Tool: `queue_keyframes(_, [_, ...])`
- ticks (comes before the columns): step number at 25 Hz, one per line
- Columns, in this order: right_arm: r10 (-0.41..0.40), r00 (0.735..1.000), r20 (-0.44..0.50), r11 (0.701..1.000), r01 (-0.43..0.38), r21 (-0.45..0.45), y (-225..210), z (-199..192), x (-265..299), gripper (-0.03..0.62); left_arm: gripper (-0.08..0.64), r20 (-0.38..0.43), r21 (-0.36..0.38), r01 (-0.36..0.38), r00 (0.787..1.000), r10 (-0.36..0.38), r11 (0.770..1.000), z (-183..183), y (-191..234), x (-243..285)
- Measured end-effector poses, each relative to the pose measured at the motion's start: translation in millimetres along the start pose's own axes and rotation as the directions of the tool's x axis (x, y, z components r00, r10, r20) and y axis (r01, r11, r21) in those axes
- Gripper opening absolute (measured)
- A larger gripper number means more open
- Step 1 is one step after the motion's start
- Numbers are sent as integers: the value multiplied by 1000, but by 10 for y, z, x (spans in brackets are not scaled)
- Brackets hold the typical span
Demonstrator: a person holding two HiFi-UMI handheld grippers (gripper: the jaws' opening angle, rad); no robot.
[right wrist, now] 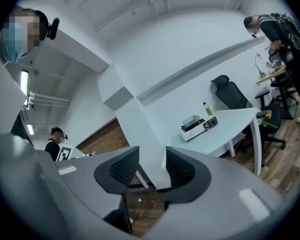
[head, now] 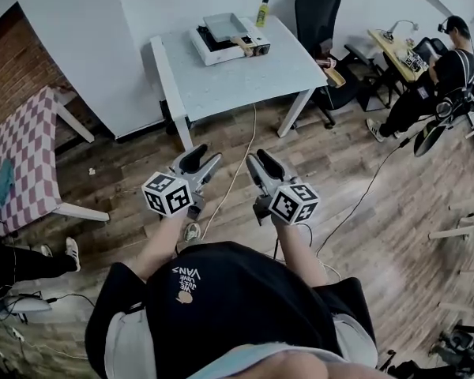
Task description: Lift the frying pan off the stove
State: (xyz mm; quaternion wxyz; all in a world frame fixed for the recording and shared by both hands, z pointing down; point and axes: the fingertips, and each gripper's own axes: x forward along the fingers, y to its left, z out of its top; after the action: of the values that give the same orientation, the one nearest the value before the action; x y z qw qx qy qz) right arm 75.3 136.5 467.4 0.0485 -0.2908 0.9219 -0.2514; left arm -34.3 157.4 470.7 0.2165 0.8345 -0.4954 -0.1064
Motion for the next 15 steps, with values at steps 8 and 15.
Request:
queue_keyframes(8, [67, 996, -53, 992, -60, 115, -245, -72, -284, 181, 244, 55, -140, -44, 997, 52, 989, -207, -152, 101])
queue_keyframes(15, [32, 998, -55, 991, -24, 133, -634, 74, 31, 189, 250, 51, -226, -4, 999, 16, 974, -62, 222, 616])
